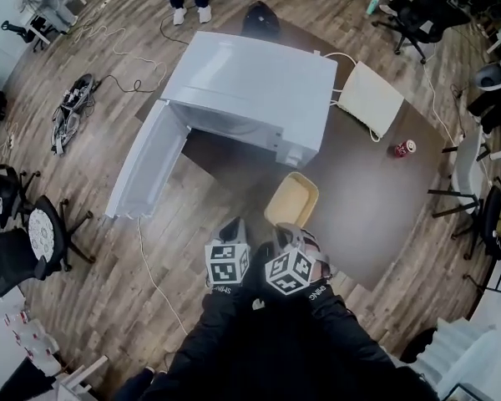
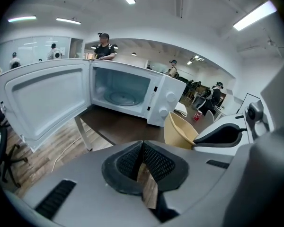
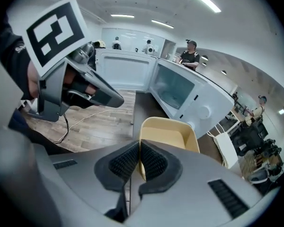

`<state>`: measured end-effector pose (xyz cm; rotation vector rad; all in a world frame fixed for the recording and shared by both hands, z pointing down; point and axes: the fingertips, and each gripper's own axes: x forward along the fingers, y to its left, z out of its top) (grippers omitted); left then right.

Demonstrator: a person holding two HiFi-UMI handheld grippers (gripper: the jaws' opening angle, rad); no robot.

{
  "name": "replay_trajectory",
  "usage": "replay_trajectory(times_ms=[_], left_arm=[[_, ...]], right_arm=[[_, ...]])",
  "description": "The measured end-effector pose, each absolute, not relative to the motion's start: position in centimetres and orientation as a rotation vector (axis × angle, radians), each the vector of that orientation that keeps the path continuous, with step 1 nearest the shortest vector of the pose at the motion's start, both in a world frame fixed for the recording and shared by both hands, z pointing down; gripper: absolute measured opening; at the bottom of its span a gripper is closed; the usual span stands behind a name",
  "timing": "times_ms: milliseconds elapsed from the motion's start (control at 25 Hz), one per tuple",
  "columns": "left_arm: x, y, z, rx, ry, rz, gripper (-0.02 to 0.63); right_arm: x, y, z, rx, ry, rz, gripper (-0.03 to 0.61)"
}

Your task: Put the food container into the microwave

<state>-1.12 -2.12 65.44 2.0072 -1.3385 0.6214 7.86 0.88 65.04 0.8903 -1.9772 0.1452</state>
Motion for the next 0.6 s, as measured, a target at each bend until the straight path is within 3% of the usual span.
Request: replay_trajectory(times_ms=[600], left_arm=[[-11.2,-5.8,66.5,1.913,-1.444,0.569,0.034]], right_arm=[[-3.6,-5.5,63.0,0.718,-2.08,-0.065,0.031]])
